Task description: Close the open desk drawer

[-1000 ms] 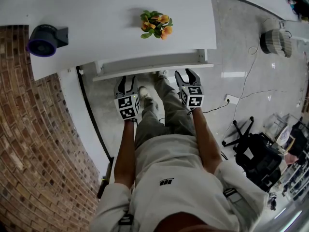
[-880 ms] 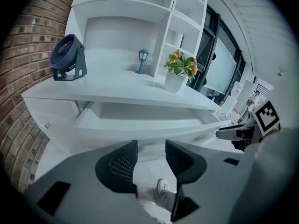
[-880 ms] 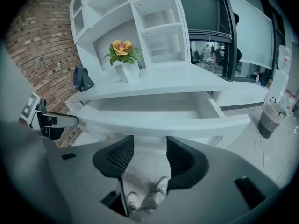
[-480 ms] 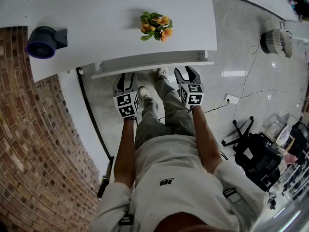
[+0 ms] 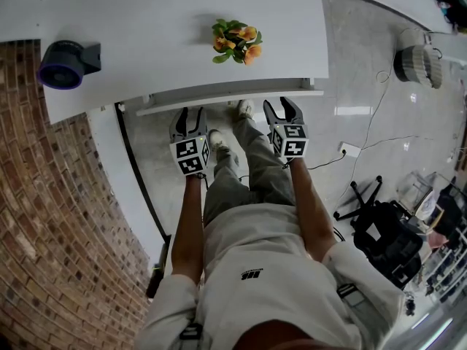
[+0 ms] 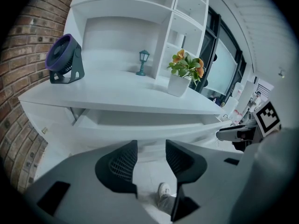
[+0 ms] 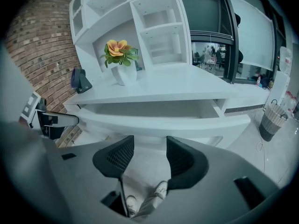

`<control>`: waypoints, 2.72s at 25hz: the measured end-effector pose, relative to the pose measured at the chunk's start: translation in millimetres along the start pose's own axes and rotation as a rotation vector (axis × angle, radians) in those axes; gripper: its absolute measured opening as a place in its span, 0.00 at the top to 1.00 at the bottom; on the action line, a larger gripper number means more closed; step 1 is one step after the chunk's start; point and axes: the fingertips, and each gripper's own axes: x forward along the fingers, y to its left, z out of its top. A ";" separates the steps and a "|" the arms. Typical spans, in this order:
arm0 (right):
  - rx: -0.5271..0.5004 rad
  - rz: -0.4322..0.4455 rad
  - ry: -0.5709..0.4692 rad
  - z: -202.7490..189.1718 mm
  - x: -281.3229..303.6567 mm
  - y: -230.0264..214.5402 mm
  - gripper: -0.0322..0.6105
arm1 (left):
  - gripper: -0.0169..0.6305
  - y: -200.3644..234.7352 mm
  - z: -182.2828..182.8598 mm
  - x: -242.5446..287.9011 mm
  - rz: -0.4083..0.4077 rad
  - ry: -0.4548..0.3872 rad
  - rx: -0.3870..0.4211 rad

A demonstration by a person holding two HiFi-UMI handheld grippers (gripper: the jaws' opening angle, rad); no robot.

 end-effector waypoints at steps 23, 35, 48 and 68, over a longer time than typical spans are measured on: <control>0.004 0.009 -0.011 16.2 15.1 -6.0 0.61 | 0.65 3.4 15.7 16.0 0.004 -0.001 0.013; 0.002 0.010 -0.018 26.3 24.2 -8.5 0.61 | 0.65 6.2 25.8 24.6 0.001 0.003 0.026; -0.001 0.021 -0.028 33.9 33.7 -10.7 0.61 | 0.63 7.3 33.3 33.3 0.008 0.009 0.050; -0.024 0.068 -0.078 39.1 1.7 20.9 0.61 | 0.54 -18.9 39.9 0.1 -0.077 -0.026 0.064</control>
